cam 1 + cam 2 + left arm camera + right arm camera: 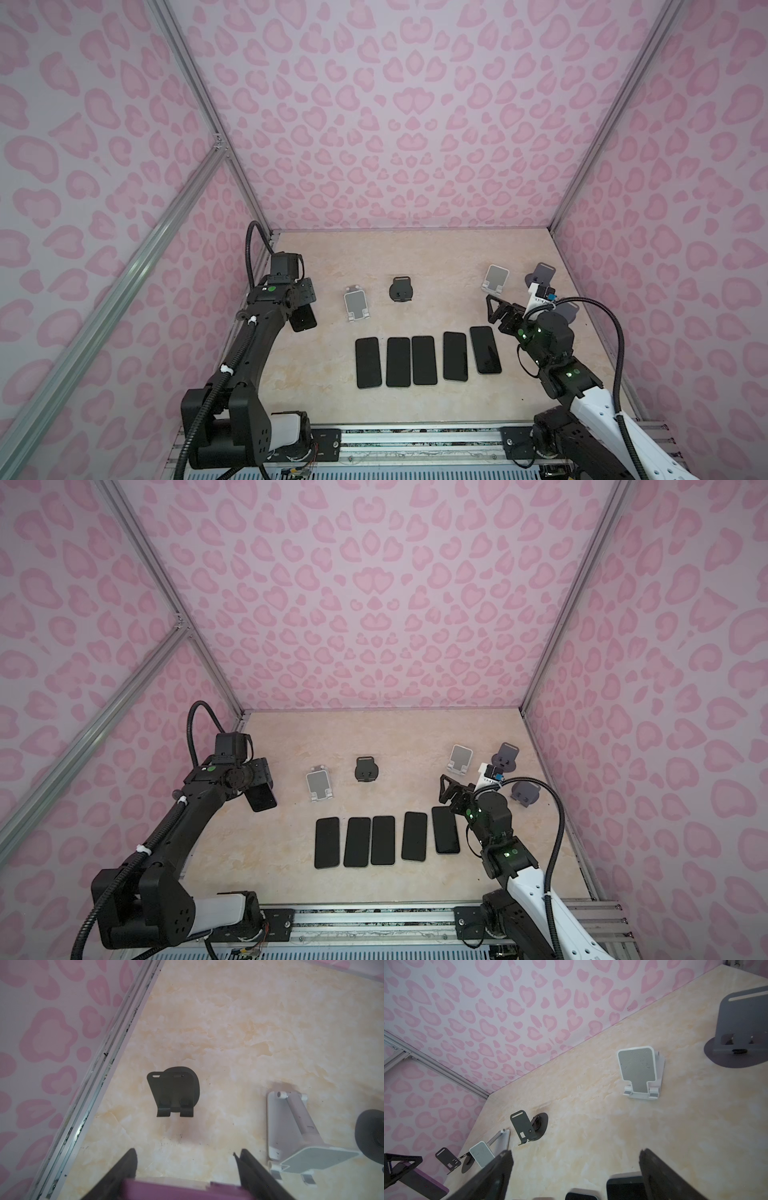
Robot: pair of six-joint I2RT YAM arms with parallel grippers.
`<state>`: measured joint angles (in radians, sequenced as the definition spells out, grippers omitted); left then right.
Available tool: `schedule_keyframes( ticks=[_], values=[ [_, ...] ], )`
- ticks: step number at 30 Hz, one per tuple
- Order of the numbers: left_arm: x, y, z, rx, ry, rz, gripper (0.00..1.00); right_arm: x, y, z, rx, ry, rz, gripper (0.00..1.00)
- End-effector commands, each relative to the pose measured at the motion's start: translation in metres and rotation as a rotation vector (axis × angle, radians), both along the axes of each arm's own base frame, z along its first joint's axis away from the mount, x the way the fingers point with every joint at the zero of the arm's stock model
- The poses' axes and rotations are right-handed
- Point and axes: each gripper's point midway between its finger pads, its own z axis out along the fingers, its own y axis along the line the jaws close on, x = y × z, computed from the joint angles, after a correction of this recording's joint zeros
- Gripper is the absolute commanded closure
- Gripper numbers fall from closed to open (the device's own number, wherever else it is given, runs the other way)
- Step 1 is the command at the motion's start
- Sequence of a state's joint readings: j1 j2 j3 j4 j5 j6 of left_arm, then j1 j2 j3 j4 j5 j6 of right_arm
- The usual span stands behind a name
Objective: Remove the phone from the phone stand
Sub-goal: 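Lift the purple-edged phone off the round stand with the left gripper, then carry the phone toward the row of flat phones and lower it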
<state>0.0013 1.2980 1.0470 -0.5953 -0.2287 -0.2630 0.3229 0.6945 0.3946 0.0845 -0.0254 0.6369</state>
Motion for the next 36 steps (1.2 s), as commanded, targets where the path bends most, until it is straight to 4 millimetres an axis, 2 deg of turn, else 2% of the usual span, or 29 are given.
schedule_keyframes(
  ticks=[1, 7, 14, 21, 31, 36],
  values=[
    [-0.012, -0.007, 0.000, -0.036, 0.013, -0.003, 0.50, -0.002, 0.002, -0.001, 0.016, -0.007, 0.011, 0.03],
    [-0.030, -0.023, 0.000, -0.074, 0.020, -0.016, 0.51, -0.008, 0.001, 0.000, 0.021, -0.015, 0.011, 0.03],
    [-0.049, -0.043, -0.010, -0.105, 0.068, -0.033, 0.52, -0.012, 0.001, 0.001, 0.037, -0.029, 0.020, 0.04],
    [-0.061, -0.052, -0.021, -0.118, 0.121, -0.038, 0.52, -0.016, 0.002, 0.000, 0.052, -0.033, 0.029, 0.04],
    [-0.073, -0.067, -0.061, -0.112, 0.228, -0.055, 0.53, -0.021, 0.001, 0.000, 0.060, -0.040, 0.032, 0.04],
    [-0.075, -0.072, -0.071, -0.114, 0.265, -0.070, 0.53, -0.022, -0.001, -0.003, 0.056, -0.040, 0.025, 0.03]
  ],
)
